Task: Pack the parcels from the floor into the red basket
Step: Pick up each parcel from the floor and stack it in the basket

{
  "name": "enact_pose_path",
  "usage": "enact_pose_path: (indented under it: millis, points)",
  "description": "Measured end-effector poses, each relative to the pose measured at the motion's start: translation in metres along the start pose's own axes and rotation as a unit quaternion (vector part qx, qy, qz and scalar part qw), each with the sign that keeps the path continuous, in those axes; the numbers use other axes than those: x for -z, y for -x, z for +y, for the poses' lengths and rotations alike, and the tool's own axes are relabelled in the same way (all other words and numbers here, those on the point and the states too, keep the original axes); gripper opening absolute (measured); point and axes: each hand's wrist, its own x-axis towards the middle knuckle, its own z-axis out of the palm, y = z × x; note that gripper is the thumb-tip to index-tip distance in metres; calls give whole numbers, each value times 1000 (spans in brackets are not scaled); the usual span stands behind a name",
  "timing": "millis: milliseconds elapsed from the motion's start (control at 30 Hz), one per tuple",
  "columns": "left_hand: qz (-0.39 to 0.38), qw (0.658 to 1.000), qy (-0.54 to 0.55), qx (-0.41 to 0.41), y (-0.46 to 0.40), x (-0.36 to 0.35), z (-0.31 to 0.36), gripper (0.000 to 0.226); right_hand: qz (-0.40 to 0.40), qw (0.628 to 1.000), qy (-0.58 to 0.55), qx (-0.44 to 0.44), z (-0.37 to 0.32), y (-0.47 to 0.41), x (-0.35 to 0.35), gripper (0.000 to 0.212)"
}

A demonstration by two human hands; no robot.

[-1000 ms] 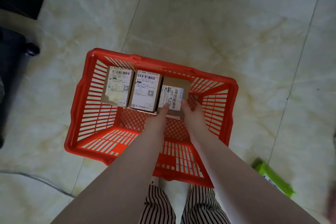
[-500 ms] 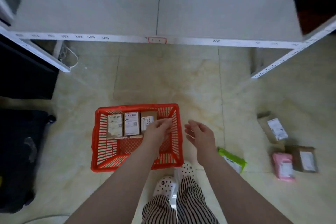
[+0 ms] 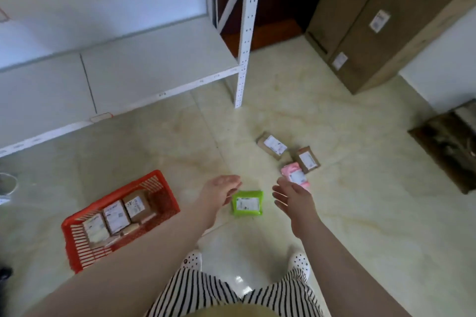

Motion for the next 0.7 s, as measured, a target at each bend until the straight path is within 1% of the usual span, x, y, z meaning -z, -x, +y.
enact_pose_path:
  millis: [100,133,167,233,267,367,433,500,700]
  points:
    - [-13,1000,-23,0,-10,-67,3,7,12,1000,-10,-9,-20,-11,74,13]
    - [-10,1000,-20,3,-14,-90,2,7,12,1000,-10,-11,-28,-17,99,13]
    - [-5,1000,-17,4,-16,-100,2,6,9,1000,-8,-12,-35,-21,111,13]
    - [-1,1000,-14,13,-27,-159,-3,5,16,1000,-13,-16,-54,-39,168,18]
    - [5,1000,-11,18,-29,-172,-5,5,15,1000,-9,-17,-60,-45,180,18]
    - [8,999,6,33,-32,-239,-13,4,15,999,2,-28,-87,-75,238,12]
    - [21,999,16,38,-35,-265,-11,5,13,999,9,-33,-102,-98,254,12]
    - [40,998,23,41,-41,-278,-4,6,0,999,11,-40,-119,-120,253,15]
    - [113,991,58,34,-90,-281,37,8,-71,995,46,-60,-167,-183,216,8]
